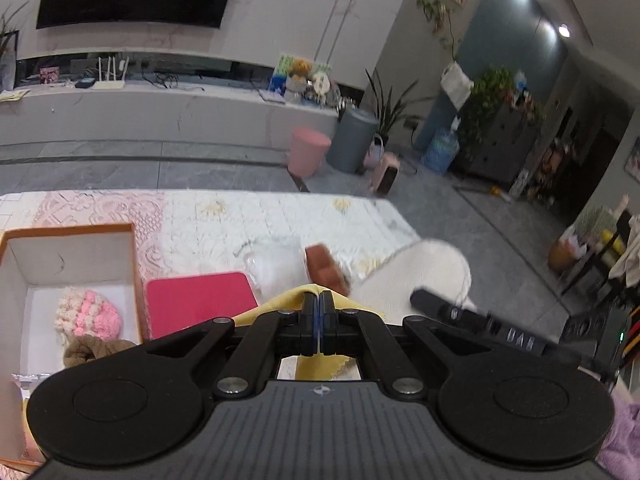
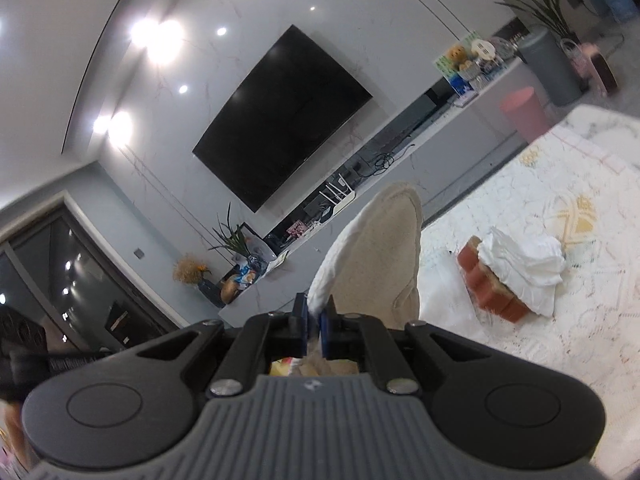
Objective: Organize soft objects
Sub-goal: 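Drop the yellow cloth into the orange box while the right tool carries the bundle, then lower the white bundle into the orange box and open the right tool, then withdraw both tools from the orange box back over the bed, then grasp the clear plastic mesh bag with the left tool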
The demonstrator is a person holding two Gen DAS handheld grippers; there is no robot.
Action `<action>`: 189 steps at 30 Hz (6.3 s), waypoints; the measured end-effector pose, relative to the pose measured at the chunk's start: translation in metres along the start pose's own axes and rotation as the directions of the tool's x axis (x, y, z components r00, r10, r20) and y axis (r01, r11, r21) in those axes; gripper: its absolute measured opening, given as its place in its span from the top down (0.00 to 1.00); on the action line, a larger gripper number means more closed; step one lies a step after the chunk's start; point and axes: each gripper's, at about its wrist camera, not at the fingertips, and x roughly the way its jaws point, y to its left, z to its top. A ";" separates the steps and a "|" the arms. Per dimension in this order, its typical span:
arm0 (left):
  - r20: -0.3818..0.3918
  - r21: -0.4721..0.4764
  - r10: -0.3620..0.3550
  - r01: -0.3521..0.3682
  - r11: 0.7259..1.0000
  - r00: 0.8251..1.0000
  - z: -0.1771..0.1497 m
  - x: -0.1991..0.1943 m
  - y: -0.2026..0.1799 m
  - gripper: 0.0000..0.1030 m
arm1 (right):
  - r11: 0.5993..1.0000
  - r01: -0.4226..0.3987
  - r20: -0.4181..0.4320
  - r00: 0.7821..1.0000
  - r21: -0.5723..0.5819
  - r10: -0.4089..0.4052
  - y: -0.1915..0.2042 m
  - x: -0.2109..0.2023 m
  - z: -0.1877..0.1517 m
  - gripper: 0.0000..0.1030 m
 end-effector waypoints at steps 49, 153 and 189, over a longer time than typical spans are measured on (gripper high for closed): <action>0.212 -0.270 0.357 -0.296 0.916 0.910 -0.052 -0.027 0.210 1.00 | 0.893 -0.102 -0.357 0.932 -0.438 -0.069 0.197 0.184 -0.098 0.97; 0.091 0.145 0.093 -0.105 0.984 0.992 -0.023 0.017 0.028 0.16 | 0.749 0.519 -0.007 0.820 -0.413 -0.572 -0.013 0.057 0.030 0.14; 0.099 0.243 0.467 -0.476 0.845 0.879 -0.050 0.262 -0.081 0.12 | 0.758 0.630 0.006 0.769 -0.167 -0.639 -0.116 0.058 0.049 0.29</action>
